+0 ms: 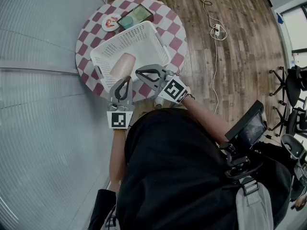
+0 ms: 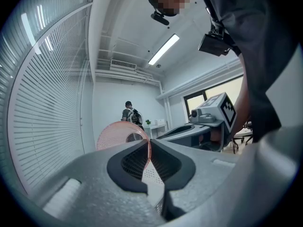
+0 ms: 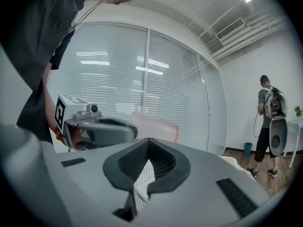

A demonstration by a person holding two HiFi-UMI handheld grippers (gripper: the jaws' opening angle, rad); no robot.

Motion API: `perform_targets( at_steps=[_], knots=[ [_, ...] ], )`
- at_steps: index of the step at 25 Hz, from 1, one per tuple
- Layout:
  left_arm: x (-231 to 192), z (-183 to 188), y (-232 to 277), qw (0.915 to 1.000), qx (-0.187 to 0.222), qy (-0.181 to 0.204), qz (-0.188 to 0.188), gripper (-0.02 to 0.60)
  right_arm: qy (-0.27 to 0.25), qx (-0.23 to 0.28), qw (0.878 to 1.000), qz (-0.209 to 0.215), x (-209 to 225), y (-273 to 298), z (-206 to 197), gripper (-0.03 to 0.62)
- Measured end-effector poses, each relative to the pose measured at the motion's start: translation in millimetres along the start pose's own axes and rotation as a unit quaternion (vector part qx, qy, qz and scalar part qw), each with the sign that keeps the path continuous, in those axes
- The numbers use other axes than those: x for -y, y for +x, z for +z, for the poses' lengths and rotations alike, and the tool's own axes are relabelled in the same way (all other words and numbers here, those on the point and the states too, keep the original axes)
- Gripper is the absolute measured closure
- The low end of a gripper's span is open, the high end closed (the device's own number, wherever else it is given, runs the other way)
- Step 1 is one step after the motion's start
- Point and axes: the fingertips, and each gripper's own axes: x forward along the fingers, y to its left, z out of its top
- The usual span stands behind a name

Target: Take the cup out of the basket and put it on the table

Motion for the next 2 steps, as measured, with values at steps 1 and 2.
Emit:
perform_targets(
  at_steps=[1,2],
  knots=[
    [0.5,-0.4,0.1,1.0000,-0.001,0.002,-0.001,0.563,0.000,0.000,1.000,-0.001,0.2,-0.3,-0.4,0.583],
    [1.1,-0.8,0.1,1.0000,-0.001,0.004,-0.002,0.563,0.000,-0.001,1.000,-0.001,0.4,-0.7,-0.9,0.583]
  ],
)
